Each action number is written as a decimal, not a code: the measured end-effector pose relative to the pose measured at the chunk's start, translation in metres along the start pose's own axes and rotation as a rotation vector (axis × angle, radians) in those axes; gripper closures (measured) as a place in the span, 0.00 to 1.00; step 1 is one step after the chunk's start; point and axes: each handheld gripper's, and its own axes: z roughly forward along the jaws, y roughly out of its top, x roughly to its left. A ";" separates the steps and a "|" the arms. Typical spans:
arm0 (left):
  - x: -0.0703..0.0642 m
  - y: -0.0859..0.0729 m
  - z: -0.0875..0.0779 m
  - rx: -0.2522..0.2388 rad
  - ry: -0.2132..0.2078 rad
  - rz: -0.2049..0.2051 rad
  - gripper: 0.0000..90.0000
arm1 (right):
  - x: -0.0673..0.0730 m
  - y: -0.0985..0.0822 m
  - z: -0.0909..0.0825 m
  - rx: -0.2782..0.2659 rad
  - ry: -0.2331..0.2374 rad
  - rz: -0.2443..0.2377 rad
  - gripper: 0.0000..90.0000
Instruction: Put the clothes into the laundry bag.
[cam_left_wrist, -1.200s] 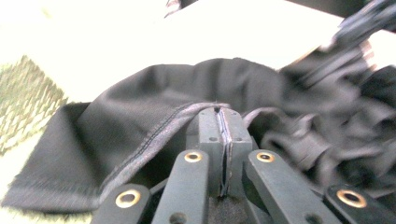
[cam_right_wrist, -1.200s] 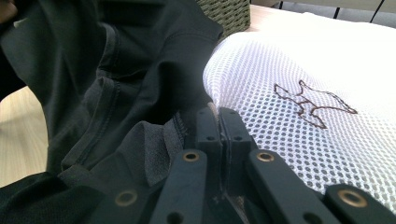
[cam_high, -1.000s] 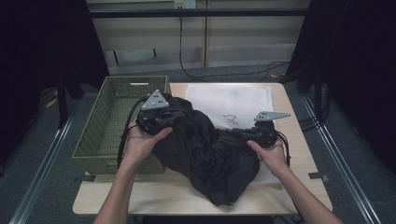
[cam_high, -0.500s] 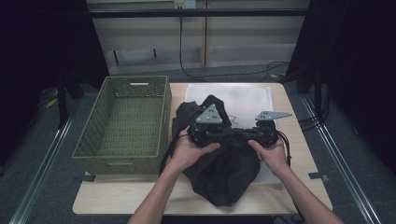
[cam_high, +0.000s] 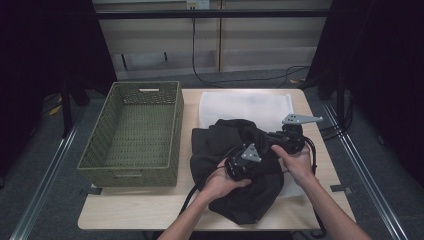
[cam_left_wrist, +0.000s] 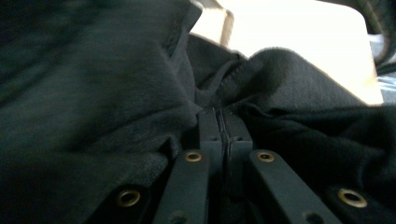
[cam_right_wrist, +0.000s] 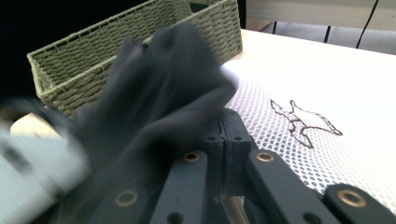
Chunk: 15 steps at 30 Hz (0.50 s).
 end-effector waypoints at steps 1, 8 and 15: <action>0.000 0.000 0.000 0.000 0.000 0.000 0.99 | 0.000 0.000 0.000 0.000 0.000 0.000 0.98; 0.001 -0.002 -0.008 -0.062 0.027 -0.015 0.93 | 0.003 -0.012 0.013 0.051 0.004 -0.010 0.98; -0.002 -0.003 -0.033 -0.155 0.006 -0.029 0.60 | 0.005 -0.021 0.024 0.096 0.007 -0.017 0.98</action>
